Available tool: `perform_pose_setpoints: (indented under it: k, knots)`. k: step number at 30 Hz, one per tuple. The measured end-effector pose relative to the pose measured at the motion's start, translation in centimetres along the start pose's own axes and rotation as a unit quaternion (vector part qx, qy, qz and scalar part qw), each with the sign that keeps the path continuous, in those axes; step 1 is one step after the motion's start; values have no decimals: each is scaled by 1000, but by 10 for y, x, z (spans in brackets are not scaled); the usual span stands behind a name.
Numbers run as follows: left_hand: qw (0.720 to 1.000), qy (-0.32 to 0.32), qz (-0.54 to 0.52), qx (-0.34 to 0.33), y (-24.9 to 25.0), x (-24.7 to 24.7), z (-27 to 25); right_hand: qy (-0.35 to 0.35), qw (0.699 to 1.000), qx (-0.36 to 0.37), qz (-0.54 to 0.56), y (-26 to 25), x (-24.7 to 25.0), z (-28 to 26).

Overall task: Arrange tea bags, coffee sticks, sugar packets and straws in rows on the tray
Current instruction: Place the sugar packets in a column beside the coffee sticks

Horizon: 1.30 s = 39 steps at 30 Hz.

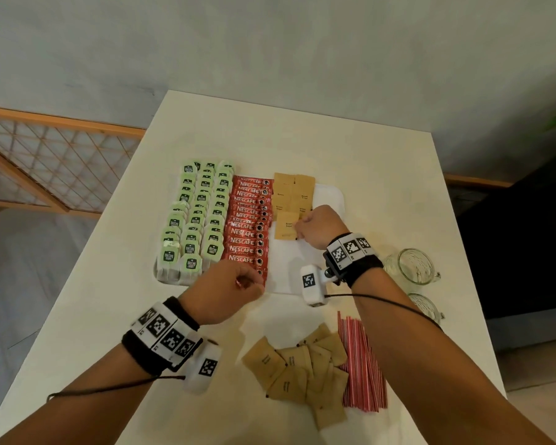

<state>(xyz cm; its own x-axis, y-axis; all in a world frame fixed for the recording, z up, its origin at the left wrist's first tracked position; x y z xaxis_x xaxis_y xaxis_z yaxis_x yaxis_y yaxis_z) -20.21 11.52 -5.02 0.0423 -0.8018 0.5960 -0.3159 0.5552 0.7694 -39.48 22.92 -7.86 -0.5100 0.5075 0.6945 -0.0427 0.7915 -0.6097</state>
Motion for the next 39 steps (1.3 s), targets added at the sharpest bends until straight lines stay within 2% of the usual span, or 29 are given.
perform_pose_setpoints:
  k: [4,16,22,26,30,36,39]
  knots:
    - [998,-58,16,-16,-4,-18,-15,-4,1000,-13,-8,-2,-7,4]
    - [998,-65,16,-21,-10,-28,-18,13,999,-4,-34,-9,-7,2]
    - [994,-107,29,-24,-8,-39,-26,32,998,38,-48,-12,9,-36]
    - [985,-147,77,-43,-3,-50,-32,-2,995,88,-51,-8,8,-91]
    - [965,-194,156,-77,1,-66,-40,-52,992,113,-33,2,-1,-139]
    - [933,-220,243,-146,6,-86,-47,-123,982,126,-68,31,-35,-173]
    - [920,-218,277,-170,6,-96,-52,-151,970,147,-122,38,-50,-185]
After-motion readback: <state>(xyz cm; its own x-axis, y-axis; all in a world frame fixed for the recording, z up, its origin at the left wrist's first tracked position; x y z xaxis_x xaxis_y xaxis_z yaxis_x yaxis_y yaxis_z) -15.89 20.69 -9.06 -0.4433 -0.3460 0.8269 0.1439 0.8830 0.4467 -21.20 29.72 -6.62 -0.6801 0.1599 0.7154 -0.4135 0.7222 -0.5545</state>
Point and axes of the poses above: each hand's wrist, its own z-axis towards the middle knuckle, its own x-axis out of the back of the hand, y = z × x, the point moved 10 cm from there along z, towards the middle knuckle, and after that the axes turned 7 degrees about y, right-handed, at the moved point
